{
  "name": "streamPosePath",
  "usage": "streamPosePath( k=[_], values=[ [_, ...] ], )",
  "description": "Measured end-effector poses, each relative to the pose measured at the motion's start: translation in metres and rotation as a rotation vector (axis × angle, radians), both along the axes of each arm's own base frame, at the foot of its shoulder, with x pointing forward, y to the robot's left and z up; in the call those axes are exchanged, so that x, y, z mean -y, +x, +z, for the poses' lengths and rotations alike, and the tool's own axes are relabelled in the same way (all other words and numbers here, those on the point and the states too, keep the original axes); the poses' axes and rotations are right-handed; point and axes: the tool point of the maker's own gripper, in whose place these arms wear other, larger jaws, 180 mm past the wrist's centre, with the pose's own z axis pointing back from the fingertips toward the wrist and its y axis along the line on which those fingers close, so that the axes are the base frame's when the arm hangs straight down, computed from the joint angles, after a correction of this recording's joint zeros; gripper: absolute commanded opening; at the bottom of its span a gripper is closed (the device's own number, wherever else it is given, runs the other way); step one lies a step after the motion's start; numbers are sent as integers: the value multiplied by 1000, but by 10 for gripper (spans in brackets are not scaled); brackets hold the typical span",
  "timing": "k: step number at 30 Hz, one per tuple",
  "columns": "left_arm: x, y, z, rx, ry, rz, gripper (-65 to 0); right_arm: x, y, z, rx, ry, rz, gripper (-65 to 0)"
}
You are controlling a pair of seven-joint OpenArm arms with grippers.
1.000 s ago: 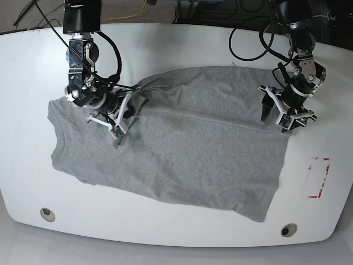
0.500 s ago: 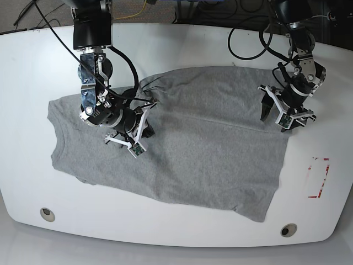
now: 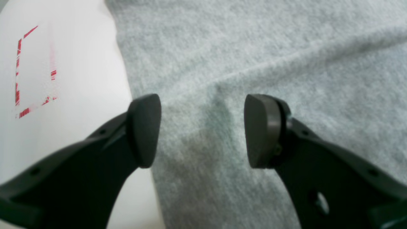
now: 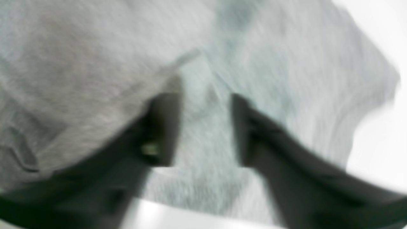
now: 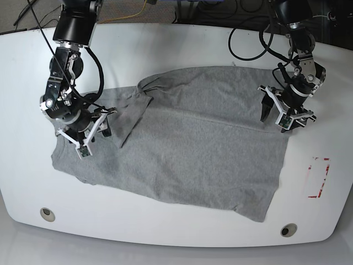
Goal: Layout the t-shirt on the table in an organized manner, then fold the t-shirt properly
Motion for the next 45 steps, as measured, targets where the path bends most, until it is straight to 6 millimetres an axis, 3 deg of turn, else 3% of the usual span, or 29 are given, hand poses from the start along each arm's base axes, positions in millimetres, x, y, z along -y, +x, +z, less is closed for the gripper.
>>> streamPosePath(
  k=[2, 8, 21, 35, 45],
  values=[
    [-1, 0, 0, -2, 3, 0, -262, 11, -6, -3, -6, 25, -49, -150],
    [1, 0, 0, 0, -1, 0, -262, 33, -15, -7, 22, 211, -231, -159],
    [1, 0, 0, -2, 0, -3, -262, 2, -15, -23, 8, 625, -269, -198],
    [1, 0, 0, -2, 0, -3, -262, -5, -22, -49, -70, 683, -301, -209],
    [1, 0, 0, -1, 0, -3, -262, -28, -18, -56, -124, 702, -277, -209]
  ],
)
